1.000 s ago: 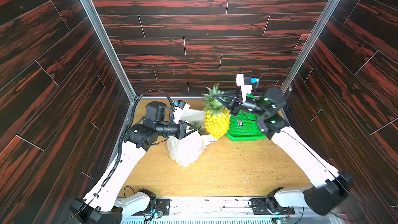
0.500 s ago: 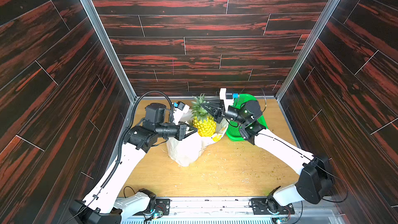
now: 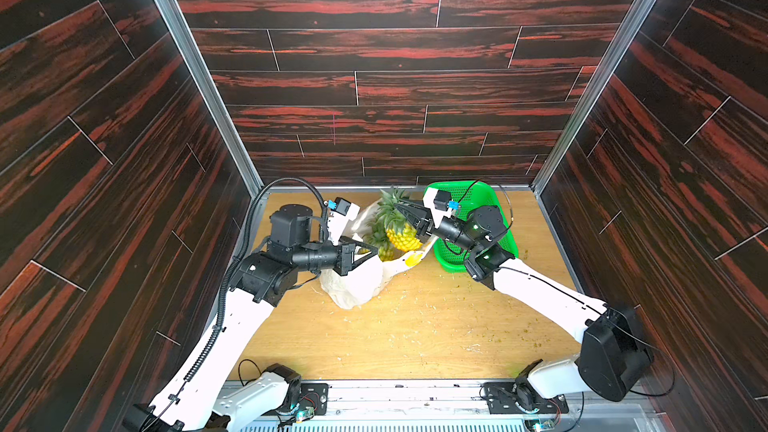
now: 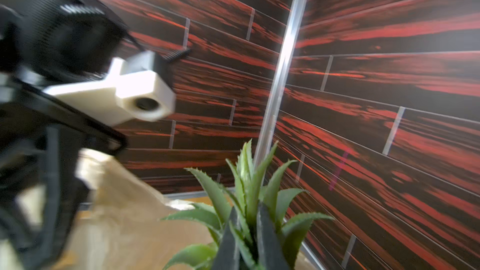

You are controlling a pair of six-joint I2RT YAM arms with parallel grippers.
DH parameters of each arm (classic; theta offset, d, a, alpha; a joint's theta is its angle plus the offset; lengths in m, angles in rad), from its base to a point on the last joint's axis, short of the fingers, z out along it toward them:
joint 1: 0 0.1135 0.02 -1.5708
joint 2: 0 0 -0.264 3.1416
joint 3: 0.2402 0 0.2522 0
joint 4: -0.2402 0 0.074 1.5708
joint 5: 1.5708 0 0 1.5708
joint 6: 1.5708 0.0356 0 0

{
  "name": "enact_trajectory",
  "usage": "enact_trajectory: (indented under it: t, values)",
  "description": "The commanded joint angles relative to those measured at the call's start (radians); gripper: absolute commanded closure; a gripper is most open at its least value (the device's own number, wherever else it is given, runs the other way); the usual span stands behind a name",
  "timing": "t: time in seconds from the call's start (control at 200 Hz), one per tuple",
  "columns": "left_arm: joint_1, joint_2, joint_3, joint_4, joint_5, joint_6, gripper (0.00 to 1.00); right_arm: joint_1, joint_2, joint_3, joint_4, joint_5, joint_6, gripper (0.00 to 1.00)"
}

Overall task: Place the pineapple into a plastic bag & tie a knot
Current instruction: Place the pineapple in the plastic bag.

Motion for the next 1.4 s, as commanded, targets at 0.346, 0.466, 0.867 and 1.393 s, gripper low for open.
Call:
enact_trajectory:
  t: [0.346, 0.466, 0.867, 1.393]
  values:
    - [0.007, -0.034, 0.012, 0.002, -0.203, -0.002, 1.0, 0.015, 0.071, -0.038, -0.196, -0.102, -0.068, 0.7]
    - [0.008, -0.03, 0.02, 0.005, -0.23, 0.002, 1.0, 0.015, 0.054, 0.054, -0.434, -0.16, -0.092, 0.45]
    - [0.013, -0.004, 0.049, 0.035, -0.304, -0.054, 1.0, -0.007, 0.009, 0.755, -1.52, 0.106, 0.136, 0.34]
    - [0.01, 0.067, 0.089, 0.26, -0.303, -0.271, 1.0, 0.098, -0.204, 0.417, -1.716, 0.222, 0.457, 0.31]
